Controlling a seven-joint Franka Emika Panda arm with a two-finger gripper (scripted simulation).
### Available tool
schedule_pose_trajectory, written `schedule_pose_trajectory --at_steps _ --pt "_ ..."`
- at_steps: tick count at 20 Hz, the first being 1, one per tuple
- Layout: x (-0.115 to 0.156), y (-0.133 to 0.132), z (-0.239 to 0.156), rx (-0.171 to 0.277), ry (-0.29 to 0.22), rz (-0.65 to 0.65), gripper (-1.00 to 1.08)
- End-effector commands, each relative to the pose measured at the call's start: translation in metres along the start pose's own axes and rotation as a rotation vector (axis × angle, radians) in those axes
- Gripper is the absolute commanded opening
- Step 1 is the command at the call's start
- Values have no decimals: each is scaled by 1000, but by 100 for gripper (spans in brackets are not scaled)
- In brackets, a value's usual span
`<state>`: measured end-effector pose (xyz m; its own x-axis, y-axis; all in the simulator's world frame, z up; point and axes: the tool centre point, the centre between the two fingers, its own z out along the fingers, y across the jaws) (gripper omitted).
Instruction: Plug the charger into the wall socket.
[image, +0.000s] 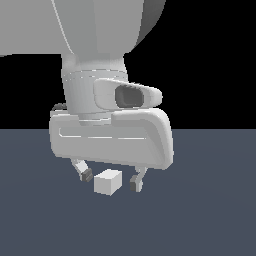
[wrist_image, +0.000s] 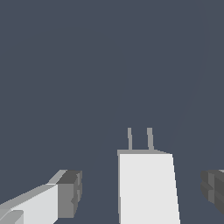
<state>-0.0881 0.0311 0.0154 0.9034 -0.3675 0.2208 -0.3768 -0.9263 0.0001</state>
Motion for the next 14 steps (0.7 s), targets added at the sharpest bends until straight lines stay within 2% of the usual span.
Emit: schedule_pose_trajectory --at_steps 1,2,3,14 --pt "0 0 3 1 1 0 100" --pt "0 0 4 1 1 0 100" --pt "0 0 4 1 1 0 -100" --pt "0 0 3 1 1 0 -100"
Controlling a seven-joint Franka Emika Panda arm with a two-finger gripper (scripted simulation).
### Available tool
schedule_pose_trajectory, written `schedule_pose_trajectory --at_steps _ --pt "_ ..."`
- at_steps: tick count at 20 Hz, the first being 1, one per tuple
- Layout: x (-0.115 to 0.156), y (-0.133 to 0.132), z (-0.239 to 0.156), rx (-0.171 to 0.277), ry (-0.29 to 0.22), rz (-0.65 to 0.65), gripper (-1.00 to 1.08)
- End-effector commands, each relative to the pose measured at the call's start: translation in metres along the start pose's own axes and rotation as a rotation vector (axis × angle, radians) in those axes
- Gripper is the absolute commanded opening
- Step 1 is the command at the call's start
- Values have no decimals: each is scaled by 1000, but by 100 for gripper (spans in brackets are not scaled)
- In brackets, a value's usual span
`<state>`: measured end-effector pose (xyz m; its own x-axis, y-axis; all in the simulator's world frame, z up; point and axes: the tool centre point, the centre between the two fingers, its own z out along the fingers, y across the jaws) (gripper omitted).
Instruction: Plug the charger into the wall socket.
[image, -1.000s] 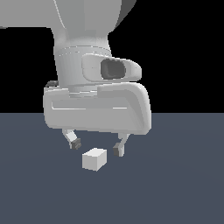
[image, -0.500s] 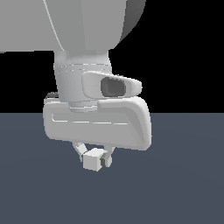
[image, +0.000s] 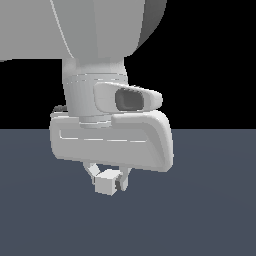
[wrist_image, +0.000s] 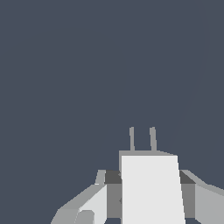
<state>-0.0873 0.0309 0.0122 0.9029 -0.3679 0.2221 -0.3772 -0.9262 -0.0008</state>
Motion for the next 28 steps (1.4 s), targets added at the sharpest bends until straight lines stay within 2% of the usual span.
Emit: schedule_pose_trajectory --at_steps 1,8,20,28 --pt "1 0 -1 0 0 -3 -100" --pt "20 -4 -15 10 1 -50 -100" --pt "79 -25 -59 45 1 -203 -100" --pt "94 -33 -69 55 0 -242 -100"
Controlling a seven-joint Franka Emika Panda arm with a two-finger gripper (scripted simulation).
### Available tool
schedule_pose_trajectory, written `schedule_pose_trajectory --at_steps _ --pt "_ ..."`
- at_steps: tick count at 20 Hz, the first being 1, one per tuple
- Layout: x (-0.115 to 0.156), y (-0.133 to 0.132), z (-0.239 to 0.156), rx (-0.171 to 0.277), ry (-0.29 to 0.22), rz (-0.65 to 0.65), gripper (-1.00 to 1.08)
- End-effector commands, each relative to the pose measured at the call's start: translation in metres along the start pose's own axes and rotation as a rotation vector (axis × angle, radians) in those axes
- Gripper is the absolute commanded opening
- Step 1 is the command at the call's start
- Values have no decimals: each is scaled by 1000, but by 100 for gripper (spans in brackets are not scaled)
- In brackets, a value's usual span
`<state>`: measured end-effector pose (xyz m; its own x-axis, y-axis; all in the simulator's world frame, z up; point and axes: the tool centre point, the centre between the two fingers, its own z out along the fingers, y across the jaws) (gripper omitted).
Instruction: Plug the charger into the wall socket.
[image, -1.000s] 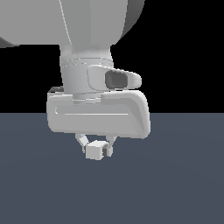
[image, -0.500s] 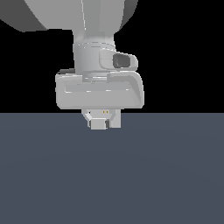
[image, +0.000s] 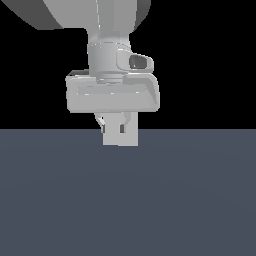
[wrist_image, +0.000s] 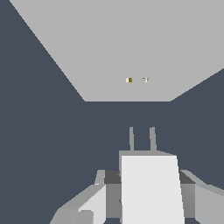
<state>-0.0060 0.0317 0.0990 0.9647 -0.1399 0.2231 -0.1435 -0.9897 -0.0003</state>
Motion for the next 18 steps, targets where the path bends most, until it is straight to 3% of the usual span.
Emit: schedule_pose_trajectory --at_steps 1,10,18 --pt "2 -1 -1 1 -1 -5 -100" --pt "6 -1 0 1 -1 -5 -100" --pt "31 -1 6 2 -1 -5 -100"
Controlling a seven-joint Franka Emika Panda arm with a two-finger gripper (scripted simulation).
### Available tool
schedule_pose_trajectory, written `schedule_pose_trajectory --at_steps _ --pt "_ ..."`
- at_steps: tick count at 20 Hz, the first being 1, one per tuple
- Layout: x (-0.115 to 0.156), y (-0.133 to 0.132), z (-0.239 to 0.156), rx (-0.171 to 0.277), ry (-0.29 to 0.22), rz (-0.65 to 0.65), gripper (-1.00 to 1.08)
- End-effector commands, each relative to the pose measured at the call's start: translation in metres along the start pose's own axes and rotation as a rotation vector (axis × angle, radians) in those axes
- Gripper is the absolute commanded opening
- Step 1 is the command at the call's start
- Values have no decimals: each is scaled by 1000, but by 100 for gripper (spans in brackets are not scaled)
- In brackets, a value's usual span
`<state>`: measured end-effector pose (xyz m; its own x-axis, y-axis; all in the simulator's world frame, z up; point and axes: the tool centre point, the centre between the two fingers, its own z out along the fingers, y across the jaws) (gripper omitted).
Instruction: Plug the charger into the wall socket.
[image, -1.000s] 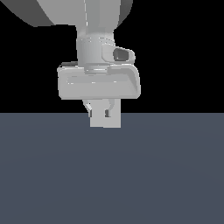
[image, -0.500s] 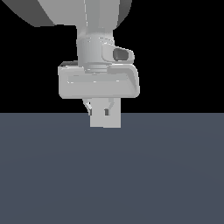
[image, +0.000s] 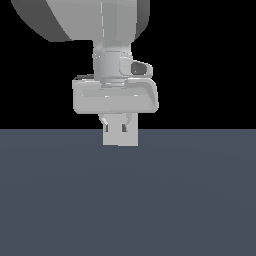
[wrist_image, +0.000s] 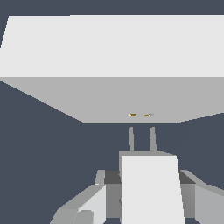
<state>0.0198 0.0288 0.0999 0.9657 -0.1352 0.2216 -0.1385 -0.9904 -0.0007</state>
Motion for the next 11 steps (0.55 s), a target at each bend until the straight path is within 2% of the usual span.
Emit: schedule_pose_trajectory --at_steps 1,11 --pt "9 0 2 0 0 0 -100" --pt "25 0 6 0 0 0 -100"
